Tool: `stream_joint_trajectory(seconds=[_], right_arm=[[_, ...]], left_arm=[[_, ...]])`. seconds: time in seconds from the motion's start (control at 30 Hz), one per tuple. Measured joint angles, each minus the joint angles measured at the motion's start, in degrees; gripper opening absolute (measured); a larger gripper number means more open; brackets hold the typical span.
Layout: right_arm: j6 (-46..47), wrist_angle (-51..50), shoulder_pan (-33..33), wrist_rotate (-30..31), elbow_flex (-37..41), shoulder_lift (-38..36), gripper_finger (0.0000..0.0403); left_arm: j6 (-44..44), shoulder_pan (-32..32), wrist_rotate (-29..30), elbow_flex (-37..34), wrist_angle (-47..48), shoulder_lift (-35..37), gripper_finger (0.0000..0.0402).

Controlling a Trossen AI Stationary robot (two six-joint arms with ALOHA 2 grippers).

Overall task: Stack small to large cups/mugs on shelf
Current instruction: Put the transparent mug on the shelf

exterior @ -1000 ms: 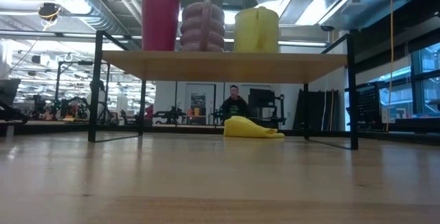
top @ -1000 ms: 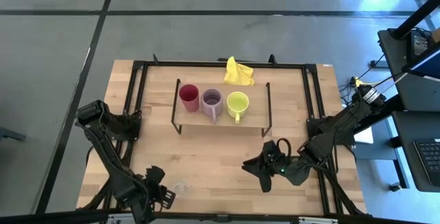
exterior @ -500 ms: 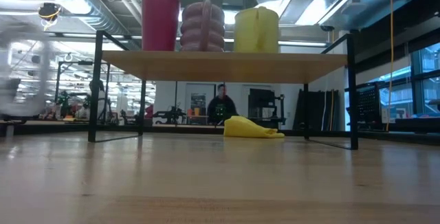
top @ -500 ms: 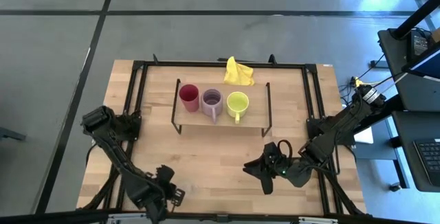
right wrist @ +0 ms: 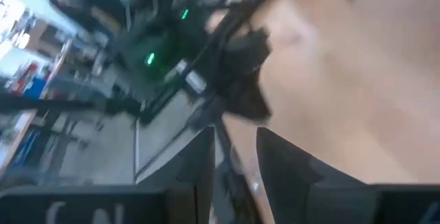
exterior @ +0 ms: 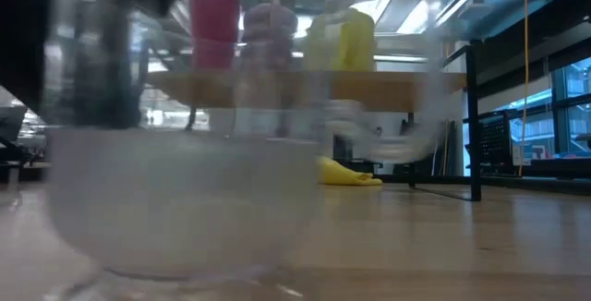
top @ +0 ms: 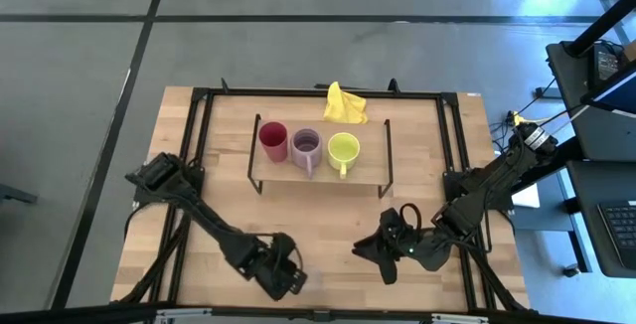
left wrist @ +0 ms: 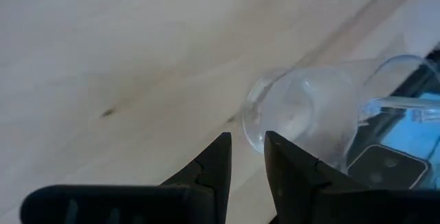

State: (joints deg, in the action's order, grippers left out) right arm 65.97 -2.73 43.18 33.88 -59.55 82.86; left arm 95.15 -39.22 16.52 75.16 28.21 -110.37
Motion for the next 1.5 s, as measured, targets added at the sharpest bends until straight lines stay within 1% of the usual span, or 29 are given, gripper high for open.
stream_joint_trajectory(seconds=[0.1,0.17,0.27,0.33,0.5,0.7,0.8,0.9,1.03,1.17,1.3,1.5], right_arm=[[5.48,-3.4,0.15,-6.79,-0.02,-0.03,0.011],[10.28,-6.95,0.55,-10.66,-0.02,0.08,0.011],[14.78,-8.31,0.66,-15.13,-0.02,1.52,0.011],[16.1,-6.68,0.49,-17.63,-0.02,3.24,0.011],[16.51,-0.14,-2.42,-22.39,-0.04,9.46,0.011],[17.75,8.93,-5.59,-29.66,-0.04,16.86,0.011],[17.65,11.31,-6.41,-32.22,-0.82,19.6,0.0111],[16.34,13.21,-7.06,-34.08,-2.49,21.4,0.0112],[14.11,12.73,-8.38,-34.33,-6.26,23.55,0.0123],[11.59,5.79,-9.77,-34.46,-10.98,25.53,0.0138],[10.09,-1.91,-10.19,-35.15,-14.04,27.04,0.0144],[10.24,-3.7,-10.23,-35.16,-14.8,28.42,0.0144]], left_arm=[[-2.71,1.12,-1.72,0.0,-3.47,-0.98,0.0082],[-4.09,1.6,-1.74,0.0,-4.64,-1.09,0.0082],[-5.55,2.48,-0.94,0.02,-5.91,-1.09,0.0082],[-6.29,3.12,-0.62,0.02,-6.07,-1.09,0.0082],[-7.4,4.33,-0.36,0.02,-6.63,-1.09,0.0082],[-8.6,4.79,0.39,0.02,-7.21,-1.09,0.0082],[-8.72,4.59,0.48,0.02,-7.0,-1.09,0.0082],[-8.72,4.19,0.52,0.02,-6.87,-1.09,0.0082],[-8.63,3.46,0.57,0.02,-6.1,-1.09,0.0082],[-6.14,1.98,0.74,0.02,-3.08,-1.09,0.0082],[-2.32,-0.4,1.27,0.0,-0.87,-1.07,0.0082],[3.16,-3.54,4.49,0.0,-2.41,-1.07,0.0082]])
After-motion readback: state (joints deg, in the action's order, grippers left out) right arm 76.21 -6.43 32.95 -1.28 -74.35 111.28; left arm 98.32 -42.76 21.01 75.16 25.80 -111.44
